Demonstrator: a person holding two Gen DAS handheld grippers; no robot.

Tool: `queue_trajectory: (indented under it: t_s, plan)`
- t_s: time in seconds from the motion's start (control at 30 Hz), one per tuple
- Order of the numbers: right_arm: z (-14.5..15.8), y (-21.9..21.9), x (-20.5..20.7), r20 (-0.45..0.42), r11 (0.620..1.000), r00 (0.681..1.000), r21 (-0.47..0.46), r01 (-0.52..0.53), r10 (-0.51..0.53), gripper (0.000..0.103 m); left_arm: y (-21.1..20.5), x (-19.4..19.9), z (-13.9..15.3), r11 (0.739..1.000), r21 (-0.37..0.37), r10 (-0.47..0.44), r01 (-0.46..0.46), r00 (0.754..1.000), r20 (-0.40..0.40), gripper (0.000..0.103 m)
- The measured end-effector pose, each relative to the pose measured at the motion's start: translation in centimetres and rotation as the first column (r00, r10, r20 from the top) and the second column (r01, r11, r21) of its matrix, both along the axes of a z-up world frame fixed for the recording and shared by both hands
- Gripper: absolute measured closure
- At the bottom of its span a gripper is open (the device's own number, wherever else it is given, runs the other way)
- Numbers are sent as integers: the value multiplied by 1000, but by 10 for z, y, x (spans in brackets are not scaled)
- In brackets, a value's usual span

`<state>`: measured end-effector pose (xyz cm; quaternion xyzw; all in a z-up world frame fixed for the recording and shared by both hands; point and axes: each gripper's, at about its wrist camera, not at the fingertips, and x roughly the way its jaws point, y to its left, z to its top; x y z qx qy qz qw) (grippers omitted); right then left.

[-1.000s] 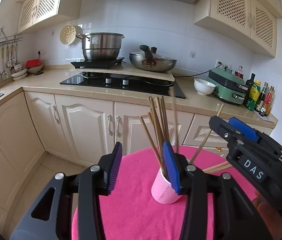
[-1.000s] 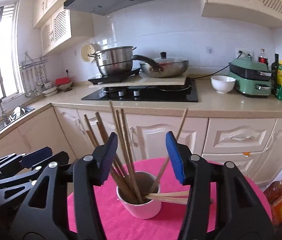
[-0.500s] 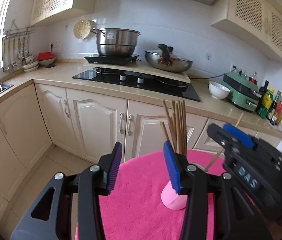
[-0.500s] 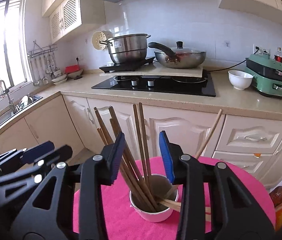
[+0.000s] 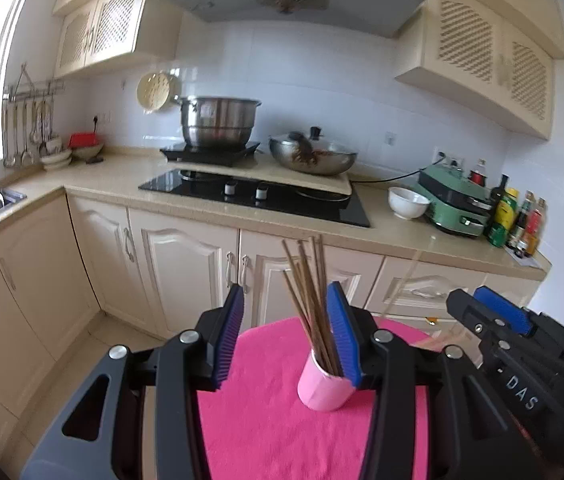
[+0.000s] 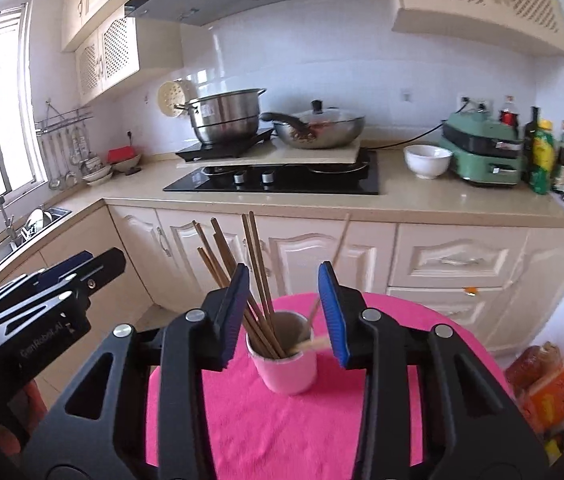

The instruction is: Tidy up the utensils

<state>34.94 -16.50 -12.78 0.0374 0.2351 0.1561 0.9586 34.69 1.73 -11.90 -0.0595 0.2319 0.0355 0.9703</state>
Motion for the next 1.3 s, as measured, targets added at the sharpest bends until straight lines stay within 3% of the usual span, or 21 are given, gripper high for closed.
queue_trajectory:
  t_s: [0.2, 0.27, 0.6, 0.9, 1.3]
  plan:
    - [36, -11, -71, 39, 999, 998, 0, 49, -49, 58, -11, -68, 42, 999, 28, -24, 23, 998, 50, 60]
    - [50, -10, -95, 60, 998, 996, -4, 60, -60, 54, -13, -91, 57, 999, 32, -35, 33, 996, 76, 53]
    - [115, -15, -206, 132, 994, 985, 0, 112, -111, 39, -15, -200, 126, 997, 57, -65, 56, 985, 162, 44]
    - [165, -13, -249, 165, 995, 981, -15, 103, -100, 31, -14, -248, 174, 996, 78, -56, 43, 982, 181, 40]
    - [190, -12, -267, 190, 997, 979, -2, 72, -70, 26, -11, -267, 214, 993, 119, -7, -22, 971, 237, 33]
